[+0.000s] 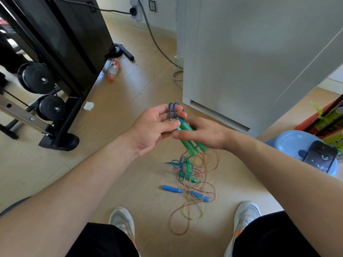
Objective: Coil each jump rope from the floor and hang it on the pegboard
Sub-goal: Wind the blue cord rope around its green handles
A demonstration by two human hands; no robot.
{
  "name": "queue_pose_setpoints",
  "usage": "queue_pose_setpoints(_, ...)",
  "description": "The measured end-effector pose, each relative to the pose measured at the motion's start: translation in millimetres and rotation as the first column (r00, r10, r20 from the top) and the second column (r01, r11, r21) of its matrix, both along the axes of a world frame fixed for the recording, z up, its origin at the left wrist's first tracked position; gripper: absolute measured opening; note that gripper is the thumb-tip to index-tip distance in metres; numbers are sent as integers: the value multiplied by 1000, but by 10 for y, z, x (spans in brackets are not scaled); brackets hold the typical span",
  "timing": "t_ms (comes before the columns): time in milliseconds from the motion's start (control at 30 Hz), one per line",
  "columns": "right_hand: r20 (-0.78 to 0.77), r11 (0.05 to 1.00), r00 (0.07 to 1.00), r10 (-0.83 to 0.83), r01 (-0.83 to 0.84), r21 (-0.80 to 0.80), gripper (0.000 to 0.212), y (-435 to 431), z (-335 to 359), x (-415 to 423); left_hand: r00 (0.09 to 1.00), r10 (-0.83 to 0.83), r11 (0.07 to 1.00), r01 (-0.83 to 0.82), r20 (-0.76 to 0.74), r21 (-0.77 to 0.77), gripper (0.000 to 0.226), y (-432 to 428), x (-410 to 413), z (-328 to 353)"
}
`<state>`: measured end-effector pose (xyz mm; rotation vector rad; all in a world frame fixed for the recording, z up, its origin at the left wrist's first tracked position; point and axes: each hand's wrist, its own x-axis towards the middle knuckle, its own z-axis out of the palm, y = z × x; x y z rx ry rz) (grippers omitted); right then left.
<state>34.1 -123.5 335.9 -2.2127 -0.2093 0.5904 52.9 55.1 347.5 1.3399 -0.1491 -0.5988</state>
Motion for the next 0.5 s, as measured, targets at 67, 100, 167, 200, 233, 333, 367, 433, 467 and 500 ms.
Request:
queue_pose_setpoints(67,-56,992,996,-69,75,104,80,-79,45,36,1000,-16,999,16,9,47,35,28,17,8)
queue_pose_setpoints(100,-96,974,987,-126,141,179,73,-119,58,56,999,-44,995,42,26,89,35,41,20,13)
queue_pose_setpoints(167,-142,934,970,-197,230,274,42,-171,60,75,989,-137,974,123,60,189,35,48,11,14)
queue_pose_setpoints(200,-155,921,967,-204,243,303,30,-174,57,77,982,-175,962,156,69,223,35,48,3,11)
queue_pose_setpoints(233,-164,908,967,-194,241,343,24,-167,53,72,977,-197,954,174,75,243,36,50,1,10)
queue_pose_setpoints(333,-224,850,957,-183,268,453,16,-151,35,63,977,-203,948,179,69,264,37,75,26,32)
queue_pose_setpoints(367,-242,834,955,-171,271,480,15,-155,29,67,977,-205,946,180,67,268,38,89,42,39)
queue_pose_setpoints(433,-264,819,956,-124,249,516,13,-168,14,65,975,-212,942,187,63,278,41,107,48,43)
queue_pose_setpoints(467,-267,819,958,-105,236,523,12,-169,3,61,976,-212,941,189,53,280,42,108,39,39)
queue_pose_setpoints(500,-269,822,959,-93,226,523,13,-167,-8,58,978,-206,942,188,35,277,41,108,30,31)
